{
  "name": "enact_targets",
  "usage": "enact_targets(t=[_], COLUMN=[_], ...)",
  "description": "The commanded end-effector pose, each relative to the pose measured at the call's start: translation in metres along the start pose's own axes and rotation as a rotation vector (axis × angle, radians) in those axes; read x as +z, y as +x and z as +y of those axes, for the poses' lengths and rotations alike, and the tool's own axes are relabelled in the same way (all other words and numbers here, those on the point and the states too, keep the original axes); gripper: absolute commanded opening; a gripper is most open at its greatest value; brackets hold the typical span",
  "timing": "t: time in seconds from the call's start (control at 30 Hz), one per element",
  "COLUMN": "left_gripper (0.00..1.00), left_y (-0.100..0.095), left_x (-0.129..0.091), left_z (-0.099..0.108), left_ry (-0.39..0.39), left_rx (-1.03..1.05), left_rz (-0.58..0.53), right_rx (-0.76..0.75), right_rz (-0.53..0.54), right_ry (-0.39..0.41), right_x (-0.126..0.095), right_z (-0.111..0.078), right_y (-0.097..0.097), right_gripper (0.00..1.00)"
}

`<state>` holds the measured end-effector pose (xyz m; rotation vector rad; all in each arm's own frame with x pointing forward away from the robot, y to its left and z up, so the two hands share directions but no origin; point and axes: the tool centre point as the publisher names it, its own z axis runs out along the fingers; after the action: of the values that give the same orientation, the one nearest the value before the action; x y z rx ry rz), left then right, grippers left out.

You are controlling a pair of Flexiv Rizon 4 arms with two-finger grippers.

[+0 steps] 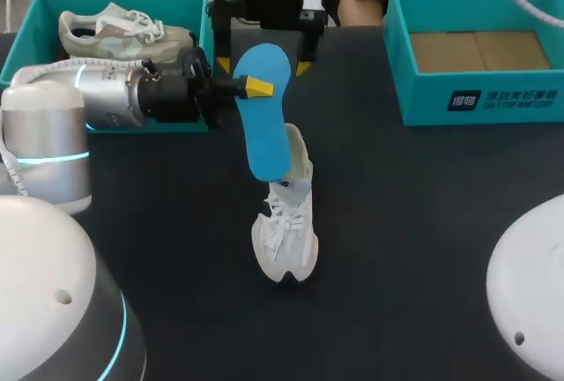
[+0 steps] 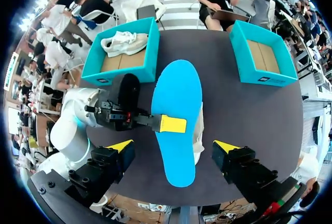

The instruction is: Take the shoe out of the shoebox, open the shoe tongue, remove and reinsert the insole, then place the shoe into the shoebox

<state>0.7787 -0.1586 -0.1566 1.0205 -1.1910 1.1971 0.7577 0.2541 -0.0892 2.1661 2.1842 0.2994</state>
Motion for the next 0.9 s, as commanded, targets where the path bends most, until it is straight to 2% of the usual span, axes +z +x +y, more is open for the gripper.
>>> enact_targets(t=[0.03,0.2,0.77,0.9], left_gripper=[0.0,0.0,0.0,0.0], left_y=[-0.001,-0.001,-0.001,-0.001], left_x=[0.0,0.0,0.0,0.0], left_z=[0.0,0.0,0.0,0.0], left_ry=[0.0,0.0,0.0,0.0], left_rx=[0.001,0.001,0.001,0.001], left_rz=[0.002,0.002,0.002,0.002], right_rx=[-0.008,-0.044,-0.031,0.021], right_rz=[-0.046,-0.032,-0.038,0.178], right_ry=[-0.001,-0.009,-0.021,-0.057], right_x=[-0.002,-0.004,-0.006,-0.004], right_z=[0.001,0.003,0.005,0.003], right_y=[0.003,0.004,0.006,-0.008], right_gripper=[1.0,1.0,1.0,1.0])
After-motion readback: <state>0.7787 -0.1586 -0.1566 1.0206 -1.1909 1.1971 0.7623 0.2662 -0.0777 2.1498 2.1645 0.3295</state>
